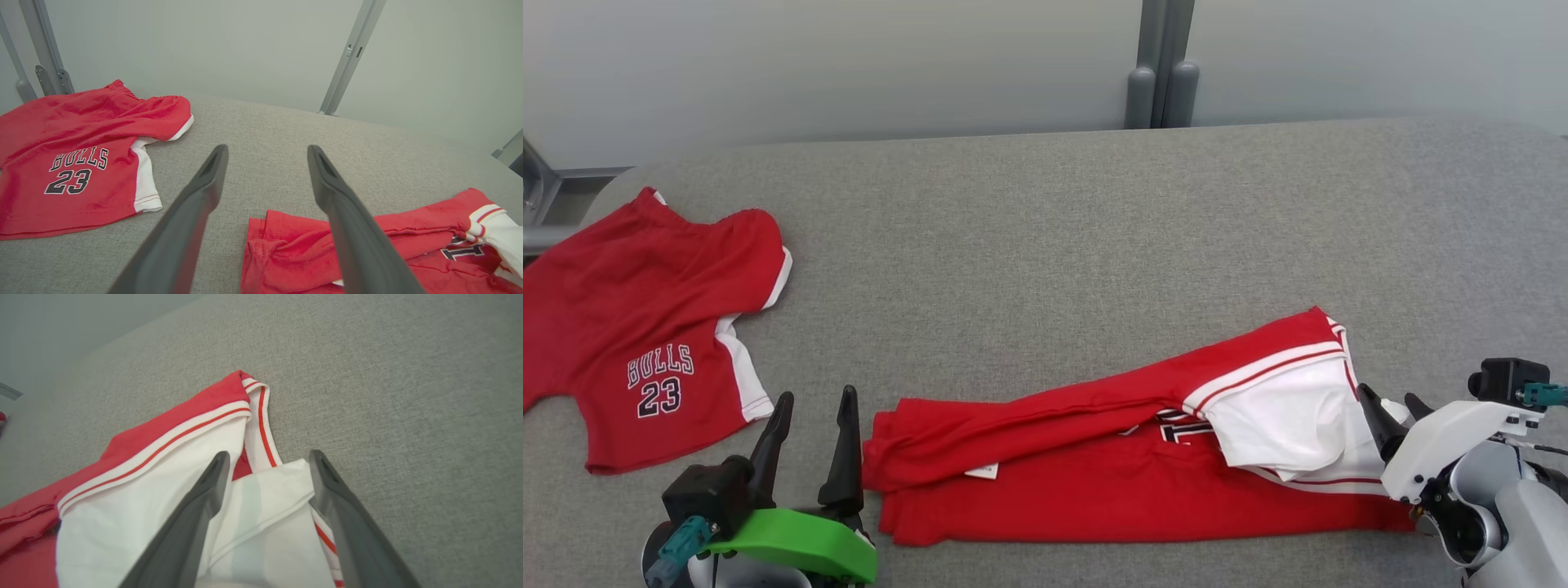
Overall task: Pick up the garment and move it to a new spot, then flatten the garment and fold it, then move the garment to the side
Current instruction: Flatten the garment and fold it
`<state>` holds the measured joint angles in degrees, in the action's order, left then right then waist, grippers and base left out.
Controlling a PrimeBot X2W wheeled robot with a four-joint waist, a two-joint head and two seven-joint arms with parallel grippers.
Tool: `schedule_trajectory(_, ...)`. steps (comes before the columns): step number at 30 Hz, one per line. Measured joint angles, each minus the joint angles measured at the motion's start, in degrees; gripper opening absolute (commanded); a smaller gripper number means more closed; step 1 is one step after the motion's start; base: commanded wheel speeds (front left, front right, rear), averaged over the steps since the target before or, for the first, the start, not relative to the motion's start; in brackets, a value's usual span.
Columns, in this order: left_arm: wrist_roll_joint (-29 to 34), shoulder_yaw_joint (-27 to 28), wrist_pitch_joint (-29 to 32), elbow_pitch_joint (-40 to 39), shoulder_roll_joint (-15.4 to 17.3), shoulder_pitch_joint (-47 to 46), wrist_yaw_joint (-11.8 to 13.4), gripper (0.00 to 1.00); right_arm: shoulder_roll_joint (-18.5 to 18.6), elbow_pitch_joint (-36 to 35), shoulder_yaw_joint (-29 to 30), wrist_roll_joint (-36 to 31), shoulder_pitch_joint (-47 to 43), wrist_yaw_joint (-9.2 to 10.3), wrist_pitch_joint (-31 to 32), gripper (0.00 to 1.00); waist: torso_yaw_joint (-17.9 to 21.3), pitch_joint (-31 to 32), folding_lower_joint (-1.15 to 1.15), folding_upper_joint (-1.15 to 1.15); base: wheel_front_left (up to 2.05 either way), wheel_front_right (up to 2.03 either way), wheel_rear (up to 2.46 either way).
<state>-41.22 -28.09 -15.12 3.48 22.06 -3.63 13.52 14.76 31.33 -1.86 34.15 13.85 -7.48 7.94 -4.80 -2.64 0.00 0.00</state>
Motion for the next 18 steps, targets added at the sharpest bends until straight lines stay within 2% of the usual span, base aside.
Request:
schedule_trajectory(5,0.0,0.0,0.25,0.27,0.0,-0.4,-0.14,1.0,0.35,3.91,-0.15,0.82,2.58,-0.01,3.36,1.0,-0.81,-0.51,0.0,0.0,0.0,0.0,0.0)
schedule_trajectory(13,-0.01,-0.15,0.36,0.36,0.1,-0.51,-0.07,1.0,-0.56,9.46,2.8,1.63,5.06,0.0,6.36,1.0,-1.79,-0.57,0.0,0.0,0.0,0.0,0.0)
schedule_trajectory(18,-0.01,-0.3,0.42,0.35,0.22,-0.51,0.09,1.0,-1.88,8.49,1.18,5.43,5.51,0.0,7.1,1.0,-2.26,-0.55,0.0,0.0,0.0,0.0,0.0)
